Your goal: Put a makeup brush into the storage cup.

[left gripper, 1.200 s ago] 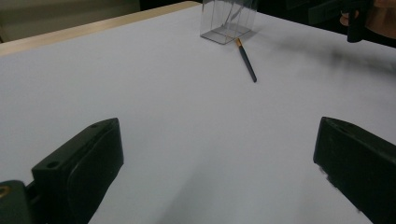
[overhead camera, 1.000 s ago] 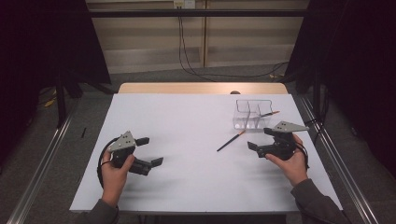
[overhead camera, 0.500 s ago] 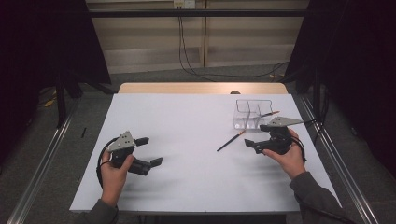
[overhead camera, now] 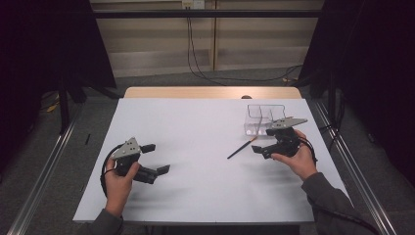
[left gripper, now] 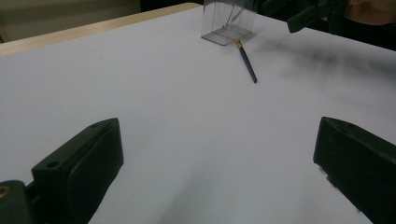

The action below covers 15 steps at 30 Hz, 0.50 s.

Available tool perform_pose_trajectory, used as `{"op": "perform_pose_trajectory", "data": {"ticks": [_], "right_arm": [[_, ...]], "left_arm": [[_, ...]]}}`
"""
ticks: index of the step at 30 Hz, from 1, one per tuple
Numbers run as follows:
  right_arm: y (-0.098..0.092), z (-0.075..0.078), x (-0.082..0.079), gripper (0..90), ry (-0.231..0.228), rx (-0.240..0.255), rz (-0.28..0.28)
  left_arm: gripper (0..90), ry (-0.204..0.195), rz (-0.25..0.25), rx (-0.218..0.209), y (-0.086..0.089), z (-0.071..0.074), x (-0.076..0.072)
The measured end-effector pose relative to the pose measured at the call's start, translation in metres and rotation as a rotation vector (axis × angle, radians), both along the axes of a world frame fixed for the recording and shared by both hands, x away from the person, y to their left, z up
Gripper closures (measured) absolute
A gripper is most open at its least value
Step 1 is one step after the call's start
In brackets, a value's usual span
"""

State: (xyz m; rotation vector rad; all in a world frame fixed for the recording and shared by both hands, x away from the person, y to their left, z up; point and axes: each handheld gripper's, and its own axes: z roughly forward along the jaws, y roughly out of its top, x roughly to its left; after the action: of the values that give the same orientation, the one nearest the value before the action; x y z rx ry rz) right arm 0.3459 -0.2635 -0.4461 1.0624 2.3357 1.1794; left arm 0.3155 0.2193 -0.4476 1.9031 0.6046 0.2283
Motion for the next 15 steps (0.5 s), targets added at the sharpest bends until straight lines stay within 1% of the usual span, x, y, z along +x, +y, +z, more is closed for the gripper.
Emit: {"op": "perform_pose_trajectory", "data": {"ticks": [2,3,8,10,11,12,14,15], "right_arm": [[0.002,0.001,0.002,8.2,0.01,-0.016,0.014],[0.003,0.001,0.003,8.3,0.016,-0.032,0.022],[0.009,0.002,0.006,9.4,0.039,-0.085,0.064],[0.01,0.001,0.008,9.8,0.045,-0.102,0.075],[0.011,0.001,0.009,10.2,0.046,-0.1,0.088],[0.011,0.002,0.01,10.8,0.046,-0.115,0.091],[0.012,0.002,0.011,12.3,0.053,-0.126,0.092],[0.012,0.003,0.012,13.0,0.049,-0.14,0.096]], "left_arm": [[1.4,-0.003,-0.003,0.004,0.0,0.0,0.0],[1.4,-0.003,-0.004,0.003,0.0,0.001,0.0],[1.4,-0.003,-0.006,0.001,0.001,0.0,0.0],[1.4,-0.003,-0.004,0.004,0.001,0.0,0.0],[1.4,-0.002,-0.004,0.005,0.001,0.001,0.0],[1.4,-0.003,-0.005,0.004,0.0,0.001,0.0],[1.4,-0.003,-0.005,0.005,0.0,0.001,0.0],[1.4,-0.003,-0.007,0.004,0.0,0.0,0.0]]}}
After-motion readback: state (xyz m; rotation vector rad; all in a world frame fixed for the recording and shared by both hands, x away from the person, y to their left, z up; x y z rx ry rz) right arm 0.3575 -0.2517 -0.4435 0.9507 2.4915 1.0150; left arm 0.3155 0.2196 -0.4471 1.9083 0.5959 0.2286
